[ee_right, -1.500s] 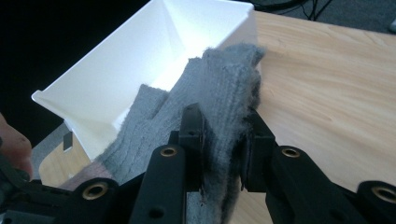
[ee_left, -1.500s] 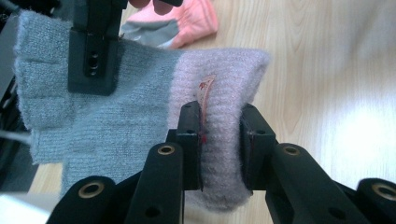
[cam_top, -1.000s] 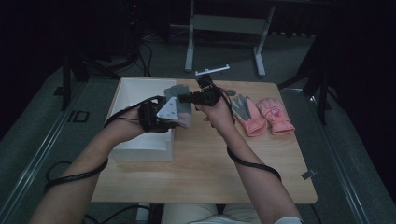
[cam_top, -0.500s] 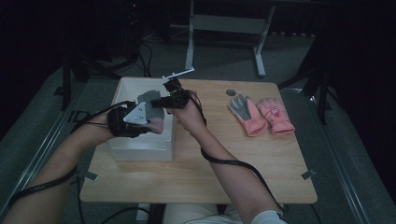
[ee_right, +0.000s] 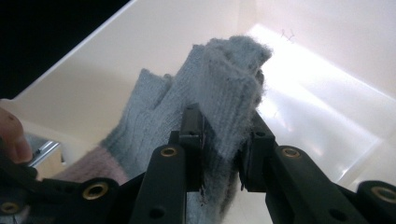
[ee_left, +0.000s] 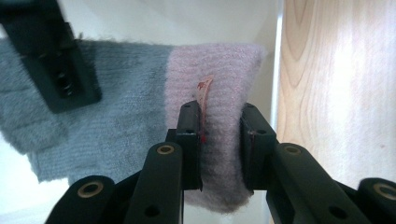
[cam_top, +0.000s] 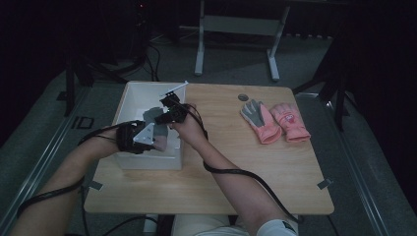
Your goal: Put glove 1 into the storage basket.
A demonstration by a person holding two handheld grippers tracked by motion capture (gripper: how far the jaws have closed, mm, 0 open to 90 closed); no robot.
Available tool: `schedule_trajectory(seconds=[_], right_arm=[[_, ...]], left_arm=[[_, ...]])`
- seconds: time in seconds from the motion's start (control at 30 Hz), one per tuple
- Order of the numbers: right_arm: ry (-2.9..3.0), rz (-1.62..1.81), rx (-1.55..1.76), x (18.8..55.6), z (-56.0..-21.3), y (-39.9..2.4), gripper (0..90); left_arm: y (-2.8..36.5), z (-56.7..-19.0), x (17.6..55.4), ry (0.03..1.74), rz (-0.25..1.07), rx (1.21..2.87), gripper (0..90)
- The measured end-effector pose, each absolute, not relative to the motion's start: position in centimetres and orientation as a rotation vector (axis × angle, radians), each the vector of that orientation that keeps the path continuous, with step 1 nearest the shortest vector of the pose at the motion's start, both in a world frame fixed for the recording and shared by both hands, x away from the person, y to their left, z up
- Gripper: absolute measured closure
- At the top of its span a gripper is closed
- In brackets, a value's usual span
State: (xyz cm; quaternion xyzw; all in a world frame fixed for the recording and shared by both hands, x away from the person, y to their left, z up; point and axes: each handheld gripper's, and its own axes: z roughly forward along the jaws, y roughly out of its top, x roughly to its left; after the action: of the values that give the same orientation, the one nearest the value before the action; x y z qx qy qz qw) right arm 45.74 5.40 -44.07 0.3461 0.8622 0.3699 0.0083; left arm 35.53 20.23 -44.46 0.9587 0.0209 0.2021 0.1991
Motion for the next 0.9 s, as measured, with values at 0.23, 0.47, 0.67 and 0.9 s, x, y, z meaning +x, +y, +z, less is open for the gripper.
schedule_trajectory(seconds=[0.23,0.47,0.67,0.9], right_arm=[[2.706,1.082,1.107,46.7,-44.4,6.2,73.9],[2.658,1.096,1.109,47.2,-44.1,6.0,55.0],[2.591,1.170,1.171,47.7,-43.1,3.5,49.9],[2.594,1.232,1.136,46.9,-42.0,1.3,46.9]], left_arm=[[19.3,-45.4,36.4,0.009,0.607,2.761,73.0],[18.7,-47.1,38.2,0.119,0.597,2.881,66.7],[18.8,-47.1,38.6,0.157,0.549,2.879,55.1],[19.1,-46.3,38.2,0.207,0.573,2.837,51.0]])
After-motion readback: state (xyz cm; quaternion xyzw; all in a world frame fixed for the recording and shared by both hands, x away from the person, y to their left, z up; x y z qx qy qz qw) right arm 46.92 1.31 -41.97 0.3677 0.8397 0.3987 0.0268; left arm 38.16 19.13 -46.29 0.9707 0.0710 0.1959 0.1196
